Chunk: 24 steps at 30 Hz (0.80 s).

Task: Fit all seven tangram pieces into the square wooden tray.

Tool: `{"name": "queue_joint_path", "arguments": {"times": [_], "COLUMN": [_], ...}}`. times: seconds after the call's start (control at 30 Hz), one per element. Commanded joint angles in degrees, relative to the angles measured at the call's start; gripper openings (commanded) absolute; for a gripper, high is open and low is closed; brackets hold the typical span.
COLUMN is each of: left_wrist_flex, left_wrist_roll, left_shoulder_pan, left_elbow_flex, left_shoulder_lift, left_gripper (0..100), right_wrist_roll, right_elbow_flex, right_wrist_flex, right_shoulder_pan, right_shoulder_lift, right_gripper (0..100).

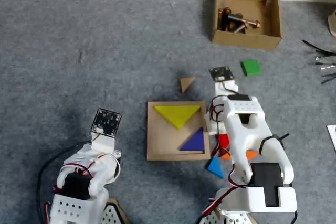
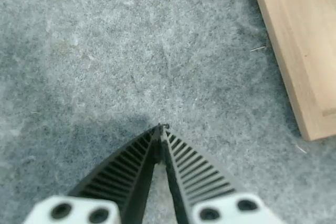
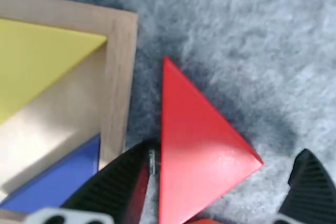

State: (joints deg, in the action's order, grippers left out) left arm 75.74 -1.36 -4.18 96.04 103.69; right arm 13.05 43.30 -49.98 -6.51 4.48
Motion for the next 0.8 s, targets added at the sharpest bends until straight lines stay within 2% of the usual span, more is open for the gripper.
{"name": "queue_joint_path", "arguments": {"times": [0.0, 0.1, 0.37, 0.5, 0.67, 0.77], "left_wrist_flex": [0.26, 0.26, 0.26, 0.26, 0.26, 0.26], "left_wrist_roll": [-0.35, -0.35, -0.35, -0.35, -0.35, -0.35], "left_shoulder_pan": [-0.84, -0.84, -0.84, -0.84, -0.84, -0.84], "left_elbow_flex": [1.10, 1.10, 1.10, 1.10, 1.10, 1.10], "left_shoulder_lift": [0.22, 0.22, 0.22, 0.22, 0.22, 0.22], "left_gripper": [1, 1, 1, 1, 1, 1], "right_wrist_roll": [-2.11, -2.46, -2.64, -6.15, -6.51, -6.59], "right_elbow_flex": [-1.19, -1.19, -1.45, -1.36, -1.63, -1.63], "right_wrist_flex": [-0.57, -0.57, -2.15, -2.86, -4.35, -4.26], "right_shoulder_pan": [-0.57, -0.57, -0.92, -1.45, -1.45, -1.45], "right_shoulder_lift": [1.63, 1.63, 1.63, 1.54, 1.19, 1.19], "right_gripper": [34.2, 31.0, 30.7, 30.7, 30.7, 28.0]}}
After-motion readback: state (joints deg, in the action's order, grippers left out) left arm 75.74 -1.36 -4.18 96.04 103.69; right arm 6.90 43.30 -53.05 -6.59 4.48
